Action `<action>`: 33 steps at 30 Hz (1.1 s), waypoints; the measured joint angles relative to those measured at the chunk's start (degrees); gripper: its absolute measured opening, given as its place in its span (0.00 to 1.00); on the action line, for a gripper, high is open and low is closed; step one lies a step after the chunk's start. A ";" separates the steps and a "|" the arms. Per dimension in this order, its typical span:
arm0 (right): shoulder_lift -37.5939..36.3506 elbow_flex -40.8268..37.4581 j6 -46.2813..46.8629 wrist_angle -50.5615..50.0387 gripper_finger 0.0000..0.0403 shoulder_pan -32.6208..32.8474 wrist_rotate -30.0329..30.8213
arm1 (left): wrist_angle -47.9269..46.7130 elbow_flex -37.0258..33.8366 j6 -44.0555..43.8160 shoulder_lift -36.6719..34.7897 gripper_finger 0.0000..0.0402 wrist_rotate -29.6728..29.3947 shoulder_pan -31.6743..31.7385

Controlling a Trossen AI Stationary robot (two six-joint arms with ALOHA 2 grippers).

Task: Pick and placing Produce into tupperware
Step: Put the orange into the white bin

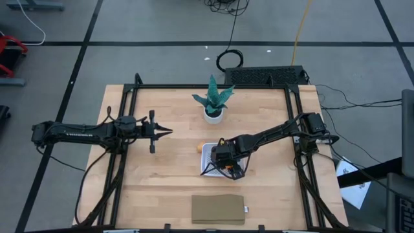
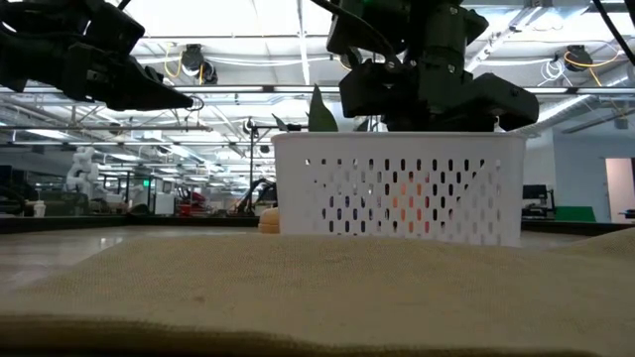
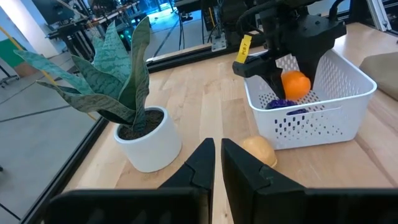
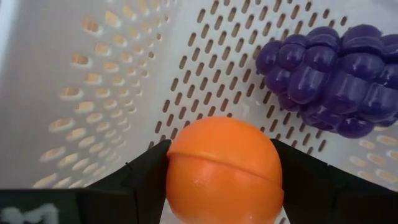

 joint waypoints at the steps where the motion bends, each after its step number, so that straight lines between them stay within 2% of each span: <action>1: 0.00 0.00 0.00 0.00 0.60 0.00 0.00 | 0.00 0.00 -0.04 -0.01 0.08 0.00 0.00; 24: 0.00 0.00 0.81 0.87 0.60 0.00 -0.02 | -0.11 0.00 -1.21 0.01 0.08 0.00 0.00; 33: 0.00 0.00 0.85 -0.31 0.65 0.00 -0.02 | -0.11 0.00 -1.34 0.01 0.08 0.01 0.00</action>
